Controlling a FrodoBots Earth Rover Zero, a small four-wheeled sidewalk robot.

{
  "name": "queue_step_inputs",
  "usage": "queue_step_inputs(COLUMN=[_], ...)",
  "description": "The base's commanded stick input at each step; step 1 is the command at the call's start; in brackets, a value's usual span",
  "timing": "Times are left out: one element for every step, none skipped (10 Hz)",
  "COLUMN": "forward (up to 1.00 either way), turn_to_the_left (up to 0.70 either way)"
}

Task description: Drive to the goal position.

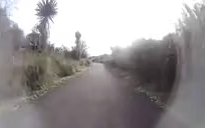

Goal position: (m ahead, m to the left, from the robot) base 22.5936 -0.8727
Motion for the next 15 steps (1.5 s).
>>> queue_step_inputs(forward=[0.7,0.7,0.7,0.7,0.7,0.7,0.7,0.7,0.7,0.7,0.7,0.7,0.7,0.7,0.7], turn_to_the_left=[0.0,0.0,0.0,0.0,0.0,0.0,0.0,0.0,0.0,-0.03,-0.24,-0.35,-0.35,-0.35,-0.35])
